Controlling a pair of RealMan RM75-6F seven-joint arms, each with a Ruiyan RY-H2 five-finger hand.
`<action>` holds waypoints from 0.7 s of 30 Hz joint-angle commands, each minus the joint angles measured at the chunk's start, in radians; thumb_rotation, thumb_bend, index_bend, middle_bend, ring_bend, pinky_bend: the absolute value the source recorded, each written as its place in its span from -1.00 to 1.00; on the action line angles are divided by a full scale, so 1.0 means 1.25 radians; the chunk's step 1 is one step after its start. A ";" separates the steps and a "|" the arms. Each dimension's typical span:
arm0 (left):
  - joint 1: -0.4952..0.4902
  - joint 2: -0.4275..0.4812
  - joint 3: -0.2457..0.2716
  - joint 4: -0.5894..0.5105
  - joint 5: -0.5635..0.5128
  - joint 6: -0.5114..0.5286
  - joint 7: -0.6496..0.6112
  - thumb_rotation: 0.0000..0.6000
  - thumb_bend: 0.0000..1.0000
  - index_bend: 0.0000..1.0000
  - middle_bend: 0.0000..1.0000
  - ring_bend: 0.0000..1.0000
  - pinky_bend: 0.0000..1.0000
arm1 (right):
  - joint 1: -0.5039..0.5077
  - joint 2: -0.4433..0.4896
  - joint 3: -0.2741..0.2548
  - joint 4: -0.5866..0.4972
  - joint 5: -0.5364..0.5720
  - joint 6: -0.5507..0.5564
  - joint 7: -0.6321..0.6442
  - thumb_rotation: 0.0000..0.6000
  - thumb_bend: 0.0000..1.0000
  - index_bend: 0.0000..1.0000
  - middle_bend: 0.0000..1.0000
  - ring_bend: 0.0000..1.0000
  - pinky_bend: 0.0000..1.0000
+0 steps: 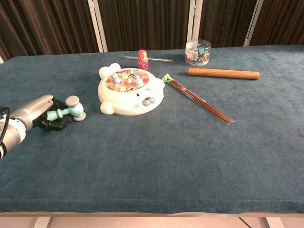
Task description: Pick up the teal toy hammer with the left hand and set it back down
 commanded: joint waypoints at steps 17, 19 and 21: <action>0.000 0.035 -0.024 -0.066 -0.056 -0.093 0.005 1.00 0.21 0.07 -0.57 -0.76 -0.81 | -0.001 0.001 -0.002 -0.001 -0.005 0.006 -0.001 1.00 -0.45 -1.00 -1.00 -1.00 -1.00; -0.004 0.050 -0.033 -0.089 -0.084 -0.114 0.008 1.00 0.17 0.00 -0.57 -0.77 -0.81 | -0.001 0.001 -0.001 0.000 -0.003 0.006 -0.002 1.00 -0.45 -1.00 -1.00 -1.00 -1.00; -0.008 0.060 -0.036 -0.099 -0.104 -0.122 0.022 0.94 0.12 -0.10 -0.58 -0.79 -0.83 | 0.000 0.000 -0.001 0.000 -0.001 0.004 -0.003 1.00 -0.45 -1.00 -1.00 -1.00 -1.00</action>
